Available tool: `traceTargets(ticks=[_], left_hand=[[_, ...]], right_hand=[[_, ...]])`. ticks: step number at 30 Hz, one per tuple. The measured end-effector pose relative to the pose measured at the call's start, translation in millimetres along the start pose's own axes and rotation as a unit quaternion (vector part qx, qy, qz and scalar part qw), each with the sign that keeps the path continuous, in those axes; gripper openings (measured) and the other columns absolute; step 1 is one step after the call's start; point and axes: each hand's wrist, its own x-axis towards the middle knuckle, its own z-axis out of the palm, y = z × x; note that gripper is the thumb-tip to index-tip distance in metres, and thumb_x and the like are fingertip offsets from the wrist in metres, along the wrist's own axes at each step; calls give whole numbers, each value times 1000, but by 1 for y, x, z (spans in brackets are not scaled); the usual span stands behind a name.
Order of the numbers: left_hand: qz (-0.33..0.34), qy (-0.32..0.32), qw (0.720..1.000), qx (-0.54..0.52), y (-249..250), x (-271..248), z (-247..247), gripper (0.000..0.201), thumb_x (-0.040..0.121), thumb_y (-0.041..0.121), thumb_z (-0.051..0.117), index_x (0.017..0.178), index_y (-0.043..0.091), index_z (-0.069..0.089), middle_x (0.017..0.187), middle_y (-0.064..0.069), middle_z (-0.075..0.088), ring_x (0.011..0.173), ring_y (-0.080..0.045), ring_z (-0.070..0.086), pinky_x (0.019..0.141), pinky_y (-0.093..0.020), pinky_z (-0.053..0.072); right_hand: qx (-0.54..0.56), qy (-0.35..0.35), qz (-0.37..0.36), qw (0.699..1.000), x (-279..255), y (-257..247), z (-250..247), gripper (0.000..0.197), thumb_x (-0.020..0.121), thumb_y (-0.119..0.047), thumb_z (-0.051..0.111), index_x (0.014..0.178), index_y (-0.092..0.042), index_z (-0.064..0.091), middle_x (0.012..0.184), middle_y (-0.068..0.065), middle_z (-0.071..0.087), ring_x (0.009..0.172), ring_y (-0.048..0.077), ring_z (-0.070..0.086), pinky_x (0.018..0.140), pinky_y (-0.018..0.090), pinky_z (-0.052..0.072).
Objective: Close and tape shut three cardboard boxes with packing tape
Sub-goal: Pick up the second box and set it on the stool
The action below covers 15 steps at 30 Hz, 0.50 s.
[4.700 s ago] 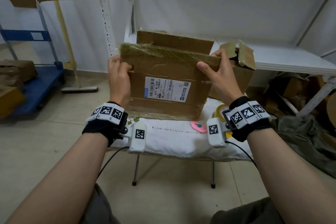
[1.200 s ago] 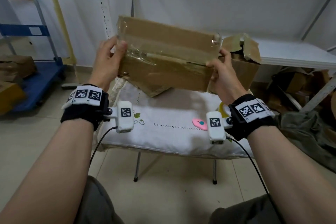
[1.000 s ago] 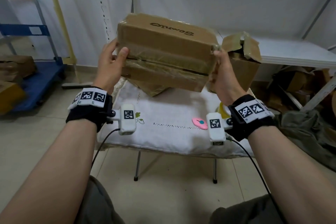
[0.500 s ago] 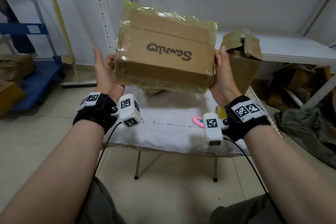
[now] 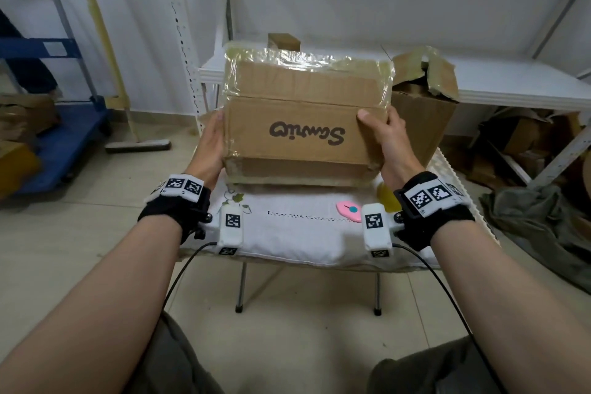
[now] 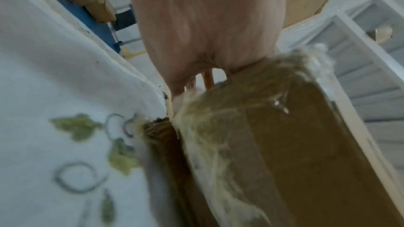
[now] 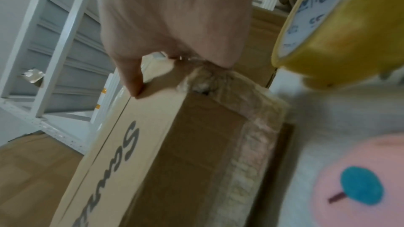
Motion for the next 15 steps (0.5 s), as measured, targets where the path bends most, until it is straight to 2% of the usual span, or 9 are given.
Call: traceTargets(ticks=[2, 4, 7, 8, 9, 11, 12, 13, 15], left_hand=[[0, 4, 999, 32, -3, 2, -3, 40, 107, 46, 36, 138, 26, 50, 130, 6, 63, 120, -8, 61, 103, -38, 51], [-27, 3, 998, 55, 6, 5, -1, 45, 106, 51, 29, 124, 22, 58, 124, 0, 67, 113, -12, 65, 100, -44, 51], [-21, 28, 995, 97, 19, 11, 1, 47, 103, 45, 18, 100, 18, 56, 106, -10, 67, 88, -10, 63, 82, -32, 52], [-16, 37, 997, 69, 24, 11, 3, 52, 101, 50, 19, 101, 15, 57, 110, -7, 67, 89, -10, 64, 80, -31, 52], [-20, 38, 999, 34, 25, 13, 2, 62, 99, 60, 20, 111, 14, 60, 120, -5, 67, 101, -11, 67, 84, -34, 54], [-32, 22, 999, -2, 26, 11, -1, 77, 89, 81, 20, 141, 33, 51, 141, -2, 58, 128, -17, 57, 100, -44, 49], [-43, 11, 999, 6, 24, 12, -2, 83, 83, 88, 19, 146, 40, 44, 147, 0, 53, 135, -19, 51, 106, -48, 44], [-50, 1, 999, 18, 24, 12, -3, 87, 79, 92, 21, 147, 42, 41, 149, 2, 51, 137, -20, 49, 108, -51, 41], [-36, 7, 998, 50, 26, 9, 2, 87, 77, 90, 39, 146, 37, 42, 144, 1, 55, 131, -20, 54, 107, -51, 44]], right_hand=[[-16, 0, 7, 1000, -3, 3, -1, 48, 82, -39, 74, 123, -21, 56, 136, 6, 39, 121, 23, 52, 102, 44, 52], [-34, 4, 1, 999, -4, 3, -1, 56, 75, -37, 69, 126, -19, 54, 134, 6, 38, 116, 20, 49, 97, 38, 51], [-49, -5, 2, 999, -9, 0, 0, 51, 68, -32, 60, 118, -26, 54, 132, 7, 36, 110, 15, 46, 101, 34, 43], [-54, -9, 5, 998, -10, -1, 1, 47, 67, -31, 59, 114, -27, 54, 131, 7, 36, 110, 16, 46, 104, 35, 43], [-64, -9, 5, 998, -10, 0, 2, 48, 68, -31, 60, 115, -26, 54, 131, 6, 36, 111, 16, 47, 106, 36, 42], [-88, 4, 6, 996, -9, 2, 2, 56, 76, -36, 64, 129, -21, 51, 133, 5, 35, 117, 18, 47, 106, 38, 44], [-92, 9, 20, 995, -8, 2, 1, 64, 79, -43, 68, 136, -20, 47, 136, 5, 36, 120, 19, 48, 105, 38, 45], [-91, 8, 41, 995, -6, 4, 0, 78, 75, -53, 74, 139, -20, 45, 138, 5, 39, 121, 20, 51, 104, 38, 47], [-108, -5, 100, 989, -4, 6, -4, 112, 54, -81, 78, 142, -20, 45, 140, 5, 50, 120, 21, 56, 104, 41, 48]])
